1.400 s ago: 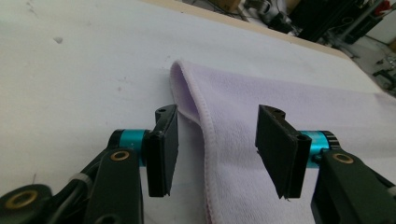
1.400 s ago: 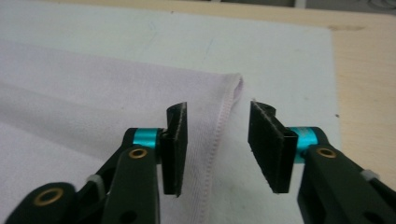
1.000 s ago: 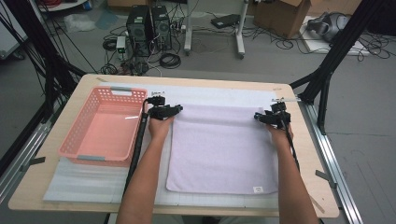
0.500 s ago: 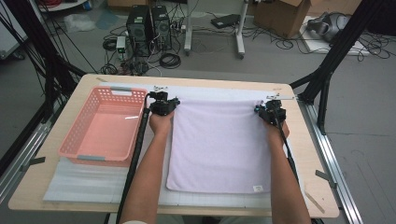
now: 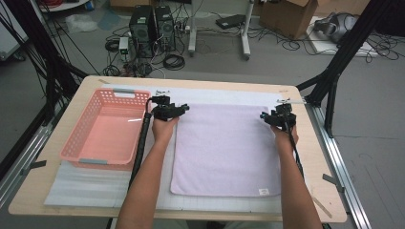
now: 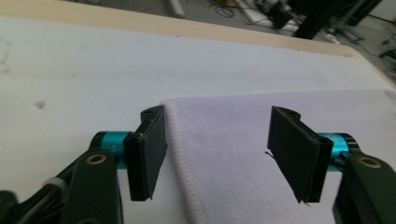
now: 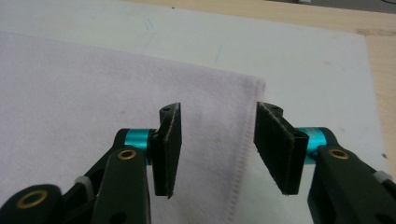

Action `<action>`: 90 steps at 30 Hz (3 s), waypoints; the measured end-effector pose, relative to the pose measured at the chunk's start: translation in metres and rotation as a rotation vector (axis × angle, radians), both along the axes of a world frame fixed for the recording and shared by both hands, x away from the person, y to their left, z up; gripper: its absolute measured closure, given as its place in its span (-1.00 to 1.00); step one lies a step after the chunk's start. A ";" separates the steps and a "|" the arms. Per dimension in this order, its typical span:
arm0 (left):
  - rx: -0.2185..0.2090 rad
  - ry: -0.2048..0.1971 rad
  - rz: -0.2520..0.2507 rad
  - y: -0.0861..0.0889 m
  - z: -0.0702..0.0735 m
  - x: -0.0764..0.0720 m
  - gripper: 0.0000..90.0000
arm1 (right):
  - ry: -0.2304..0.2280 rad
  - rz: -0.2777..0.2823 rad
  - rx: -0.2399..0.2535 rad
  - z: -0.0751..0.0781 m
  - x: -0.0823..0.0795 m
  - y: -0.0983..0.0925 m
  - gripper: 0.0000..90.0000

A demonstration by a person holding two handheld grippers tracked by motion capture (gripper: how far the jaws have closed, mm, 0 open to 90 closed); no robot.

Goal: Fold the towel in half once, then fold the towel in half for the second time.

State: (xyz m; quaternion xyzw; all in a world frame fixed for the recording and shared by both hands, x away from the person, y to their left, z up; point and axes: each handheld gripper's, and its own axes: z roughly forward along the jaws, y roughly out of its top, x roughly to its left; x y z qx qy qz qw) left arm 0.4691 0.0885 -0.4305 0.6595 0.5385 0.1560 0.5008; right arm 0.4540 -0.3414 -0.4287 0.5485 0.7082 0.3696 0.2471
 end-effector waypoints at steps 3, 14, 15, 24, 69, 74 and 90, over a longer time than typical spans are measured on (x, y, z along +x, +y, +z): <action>-0.006 -0.021 -0.038 -0.001 0.008 -0.006 -0.55 | -0.004 0.004 0.045 0.007 -0.008 -0.011 0.06; -0.072 -0.122 -0.135 0.007 0.013 -0.047 -0.62 | -0.043 0.201 0.069 0.034 -0.055 -0.033 -0.32; -0.071 -0.131 -0.142 0.008 0.014 -0.050 -0.62 | -0.046 0.202 0.068 0.035 -0.057 -0.034 -0.32; -0.094 -0.132 -0.159 0.014 0.022 -0.055 -0.59 | -0.051 0.226 0.061 0.033 -0.064 -0.032 -0.41; 0.069 0.099 -0.020 0.009 -0.017 -0.004 -0.47 | 0.109 0.139 0.063 -0.011 -0.005 -0.008 -0.44; 0.094 0.088 -0.007 0.006 -0.022 -0.001 -0.33 | 0.096 0.061 0.060 -0.007 0.006 -0.012 -0.33; 0.042 0.162 -0.006 0.002 -0.020 -0.003 0.91 | 0.155 0.022 0.096 -0.014 0.009 -0.009 0.88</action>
